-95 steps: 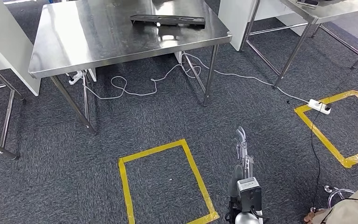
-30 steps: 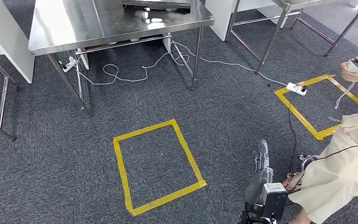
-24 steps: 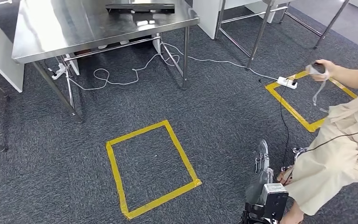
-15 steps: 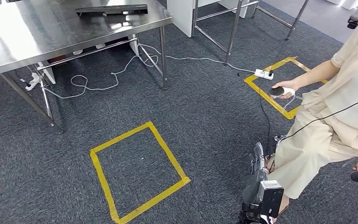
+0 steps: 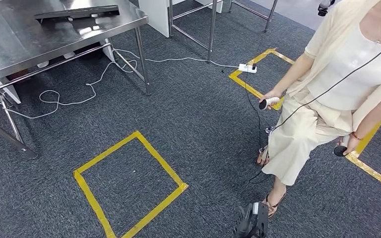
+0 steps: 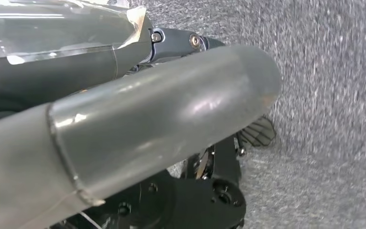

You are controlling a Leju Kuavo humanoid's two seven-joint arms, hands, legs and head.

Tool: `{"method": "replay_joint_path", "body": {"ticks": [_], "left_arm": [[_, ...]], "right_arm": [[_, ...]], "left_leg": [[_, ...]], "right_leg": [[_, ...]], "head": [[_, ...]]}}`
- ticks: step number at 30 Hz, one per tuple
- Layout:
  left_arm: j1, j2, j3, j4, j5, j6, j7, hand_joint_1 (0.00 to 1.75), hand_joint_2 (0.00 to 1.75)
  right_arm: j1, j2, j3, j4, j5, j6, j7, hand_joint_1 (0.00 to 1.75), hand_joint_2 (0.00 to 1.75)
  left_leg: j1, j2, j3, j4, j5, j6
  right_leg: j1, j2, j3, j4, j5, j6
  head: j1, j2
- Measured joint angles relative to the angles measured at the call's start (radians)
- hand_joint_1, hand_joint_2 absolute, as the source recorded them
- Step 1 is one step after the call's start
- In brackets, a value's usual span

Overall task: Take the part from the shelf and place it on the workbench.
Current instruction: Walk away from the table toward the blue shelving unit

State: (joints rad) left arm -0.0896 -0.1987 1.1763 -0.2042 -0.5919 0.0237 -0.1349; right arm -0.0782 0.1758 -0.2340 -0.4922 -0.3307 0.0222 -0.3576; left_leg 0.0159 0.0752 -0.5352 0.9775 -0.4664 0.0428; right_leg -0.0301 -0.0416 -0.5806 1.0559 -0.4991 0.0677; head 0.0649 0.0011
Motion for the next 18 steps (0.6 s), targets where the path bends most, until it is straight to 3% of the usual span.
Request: {"method": "replay_joint_path", "body": {"ticks": [2,4,5,7,9,11,12,13,14,16,18], "left_arm": [[0.000,-0.001,-0.007,0.001,-0.013,-0.004,0.005,0.00,0.00],[-0.002,-0.002,-0.020,0.001,-0.028,-0.015,0.015,0.00,0.00],[-0.003,-0.003,-0.026,0.002,-0.036,-0.020,0.022,0.00,0.00],[-0.004,-0.004,-0.040,0.002,-0.056,-0.024,0.037,0.00,0.00],[-0.001,-0.004,-0.053,0.002,-0.075,-0.020,0.048,0.00,0.00],[0.004,-0.004,-0.064,0.003,-0.094,-0.010,0.060,0.00,0.00],[0.005,-0.005,-0.072,0.003,-0.105,-0.005,0.067,0.00,0.00],[0.006,-0.005,-0.081,0.004,-0.119,-0.003,0.073,0.00,0.00],[0.006,-0.006,-0.090,0.004,-0.132,-0.002,0.077,0.00,0.00],[0.006,-0.006,-0.109,0.005,-0.158,-0.007,0.080,0.00,0.00],[0.004,-0.007,-0.131,0.006,-0.181,-0.016,0.080,0.00,0.00]], "right_arm": [[-0.022,0.008,-0.010,0.058,-0.005,-0.005,0.037,0.00,0.00],[-0.035,0.009,-0.019,0.111,-0.011,-0.040,0.105,0.00,0.00],[-0.035,0.009,-0.025,0.134,-0.018,-0.068,0.146,0.00,0.00],[-0.028,0.008,-0.043,0.173,-0.040,-0.126,0.232,0.00,0.00],[-0.013,0.006,-0.059,0.204,-0.038,-0.169,0.291,0.00,0.00],[0.001,-0.001,-0.051,0.231,0.038,-0.223,0.342,0.00,0.00],[0.007,-0.006,-0.033,0.243,0.100,-0.260,0.383,0.00,0.00],[0.012,-0.013,-0.008,0.253,0.167,-0.299,0.437,0.00,0.00],[0.015,-0.019,0.021,0.261,0.225,-0.331,0.494,0.00,0.00],[0.019,-0.029,0.080,0.273,0.299,-0.371,0.586,0.00,0.00],[0.021,-0.034,0.128,0.280,0.325,-0.383,0.622,0.00,0.00]], "left_leg": [[-0.004,0.019,0.004,0.006,-0.007,-0.015],[-0.004,0.036,0.012,0.005,-0.011,-0.028],[-0.001,0.034,0.014,0.007,-0.015,-0.034],[0.005,-0.006,-0.002,0.051,-0.054,-0.043],[0.007,-0.058,-0.057,0.179,-0.132,-0.045],[0.007,-0.073,-0.111,0.299,-0.179,-0.043],[0.007,-0.074,-0.116,0.309,-0.171,-0.041],[0.007,-0.077,-0.100,0.274,-0.142,-0.037],[0.008,-0.083,-0.070,0.212,-0.104,-0.034],[0.010,-0.122,-0.009,0.081,-0.050,-0.028],[0.006,-0.143,0.012,0.032,-0.041,-0.023]], "right_leg": [[0.007,-0.027,0.037,-0.074,0.028,-0.008],[0.014,-0.011,0.031,-0.073,0.031,-0.027],[0.008,-0.001,0.032,-0.074,0.033,-0.036],[-0.002,0.017,0.037,-0.078,0.039,-0.053],[0.000,0.036,0.036,-0.078,0.042,-0.065],[0.008,0.061,0.033,-0.077,0.042,-0.070],[0.011,0.075,0.033,-0.076,0.043,-0.071],[0.012,0.089,0.033,-0.074,0.043,-0.071],[0.013,0.103,0.034,-0.073,0.043,-0.071],[0.016,0.127,0.031,-0.067,0.043,-0.068],[0.018,0.145,0.022,-0.064,0.045,-0.058]], "head": [[-0.001,0.000],[-0.003,0.000],[-0.004,0.000],[-0.007,0.000],[-0.009,0.000],[-0.009,0.000],[-0.009,0.000],[-0.009,0.000],[-0.009,0.000],[-0.009,0.000],[-0.008,0.000]]}}
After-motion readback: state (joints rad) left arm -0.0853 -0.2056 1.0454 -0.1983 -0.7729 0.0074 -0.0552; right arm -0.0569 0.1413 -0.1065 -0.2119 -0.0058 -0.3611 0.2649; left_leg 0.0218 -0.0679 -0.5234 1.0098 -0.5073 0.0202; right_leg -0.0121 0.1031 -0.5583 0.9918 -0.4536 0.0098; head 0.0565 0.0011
